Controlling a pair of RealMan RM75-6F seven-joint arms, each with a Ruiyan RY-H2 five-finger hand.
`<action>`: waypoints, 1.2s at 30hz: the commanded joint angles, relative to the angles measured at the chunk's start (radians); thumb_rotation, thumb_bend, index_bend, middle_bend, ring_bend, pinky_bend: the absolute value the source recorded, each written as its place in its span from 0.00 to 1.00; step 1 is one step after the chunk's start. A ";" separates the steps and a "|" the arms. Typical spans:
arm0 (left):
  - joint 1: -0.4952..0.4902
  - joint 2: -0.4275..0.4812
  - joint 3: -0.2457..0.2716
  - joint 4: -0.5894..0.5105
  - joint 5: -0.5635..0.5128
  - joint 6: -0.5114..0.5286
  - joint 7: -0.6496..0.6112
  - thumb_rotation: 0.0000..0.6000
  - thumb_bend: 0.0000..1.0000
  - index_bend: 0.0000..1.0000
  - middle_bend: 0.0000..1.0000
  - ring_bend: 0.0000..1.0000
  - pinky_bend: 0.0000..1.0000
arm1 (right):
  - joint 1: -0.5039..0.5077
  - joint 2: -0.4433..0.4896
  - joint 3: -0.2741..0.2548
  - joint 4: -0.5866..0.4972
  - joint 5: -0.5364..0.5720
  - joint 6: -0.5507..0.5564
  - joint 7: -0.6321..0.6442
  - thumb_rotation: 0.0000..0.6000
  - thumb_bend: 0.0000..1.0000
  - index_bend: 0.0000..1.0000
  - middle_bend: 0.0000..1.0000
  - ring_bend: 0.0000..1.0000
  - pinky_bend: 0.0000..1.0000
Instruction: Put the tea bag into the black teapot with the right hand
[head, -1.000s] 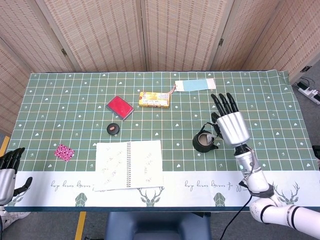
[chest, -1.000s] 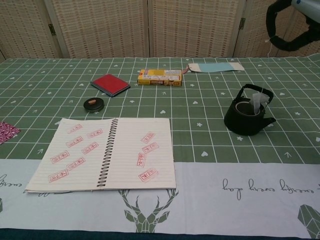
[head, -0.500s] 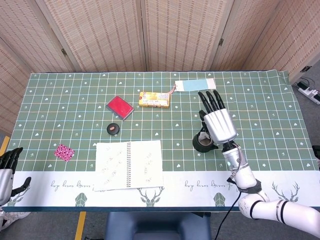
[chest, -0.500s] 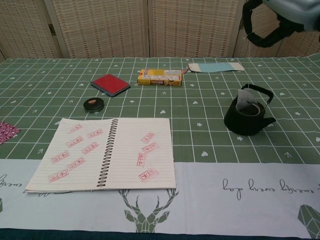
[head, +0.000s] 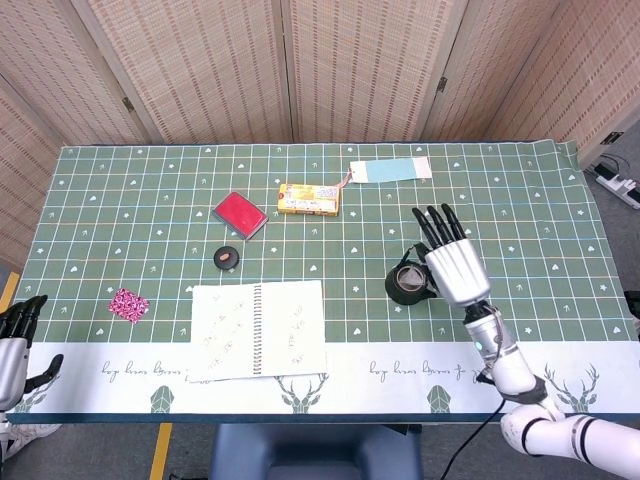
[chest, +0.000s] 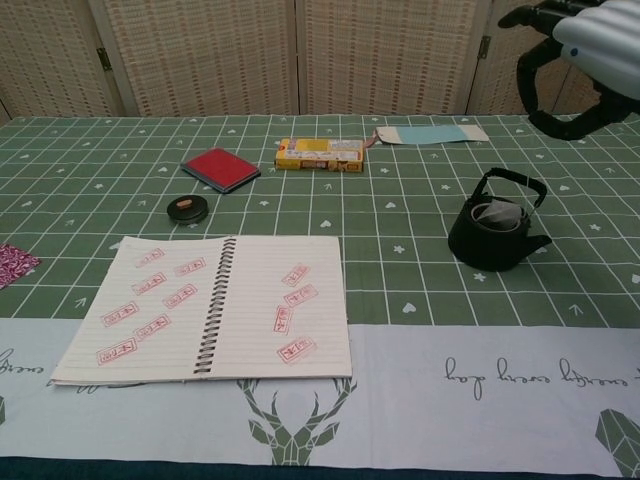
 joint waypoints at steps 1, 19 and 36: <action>-0.001 -0.003 0.000 0.000 -0.001 -0.001 0.006 1.00 0.28 0.00 0.06 0.07 0.12 | -0.032 -0.005 -0.052 0.054 -0.056 0.018 0.049 1.00 0.47 0.67 0.09 0.01 0.00; -0.001 -0.007 -0.004 0.001 -0.012 -0.003 0.013 1.00 0.28 0.00 0.06 0.07 0.12 | -0.120 -0.054 -0.230 0.185 -0.275 0.057 0.118 1.00 0.47 0.67 0.09 0.01 0.00; -0.005 -0.007 -0.011 0.007 -0.028 -0.013 0.004 1.00 0.28 0.00 0.06 0.07 0.12 | -0.119 0.028 -0.254 0.010 -0.201 -0.145 -0.030 1.00 0.47 0.00 0.00 0.00 0.00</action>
